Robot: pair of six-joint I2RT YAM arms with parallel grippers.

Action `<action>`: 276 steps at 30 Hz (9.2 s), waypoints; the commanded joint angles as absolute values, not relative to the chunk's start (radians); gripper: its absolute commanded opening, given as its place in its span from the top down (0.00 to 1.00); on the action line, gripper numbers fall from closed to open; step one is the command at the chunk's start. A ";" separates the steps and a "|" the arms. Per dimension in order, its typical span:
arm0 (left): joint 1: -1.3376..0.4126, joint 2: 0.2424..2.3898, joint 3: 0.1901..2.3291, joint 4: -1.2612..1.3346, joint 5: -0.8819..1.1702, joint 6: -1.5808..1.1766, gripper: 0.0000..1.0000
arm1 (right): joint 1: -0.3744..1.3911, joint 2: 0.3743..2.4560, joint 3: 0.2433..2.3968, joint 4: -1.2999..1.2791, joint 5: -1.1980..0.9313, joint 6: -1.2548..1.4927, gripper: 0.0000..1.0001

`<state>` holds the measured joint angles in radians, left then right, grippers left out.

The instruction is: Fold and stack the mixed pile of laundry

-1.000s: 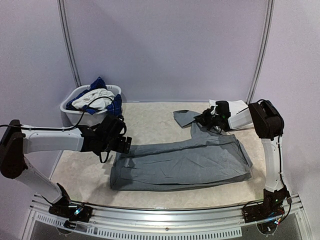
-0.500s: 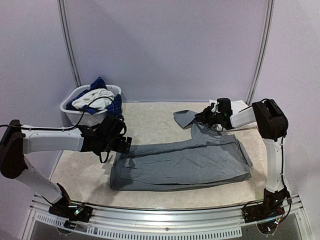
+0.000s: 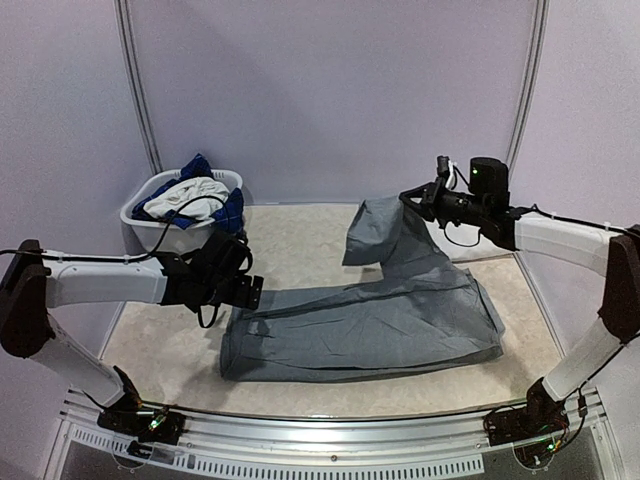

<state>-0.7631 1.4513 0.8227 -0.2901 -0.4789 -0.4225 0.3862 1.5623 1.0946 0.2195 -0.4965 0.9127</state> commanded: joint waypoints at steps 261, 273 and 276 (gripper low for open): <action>-1.243 2.165 1.732 -0.586 -0.510 0.293 0.30 | 0.337 1.386 0.826 -0.333 -0.314 0.546 0.68; -1.213 2.270 1.825 -0.600 -0.548 0.333 0.43 | 0.337 1.385 0.807 -0.310 -0.337 0.542 0.68; -1.206 2.275 1.824 -0.599 -0.561 0.345 0.50 | 0.337 1.384 0.807 -0.311 -0.340 0.543 0.68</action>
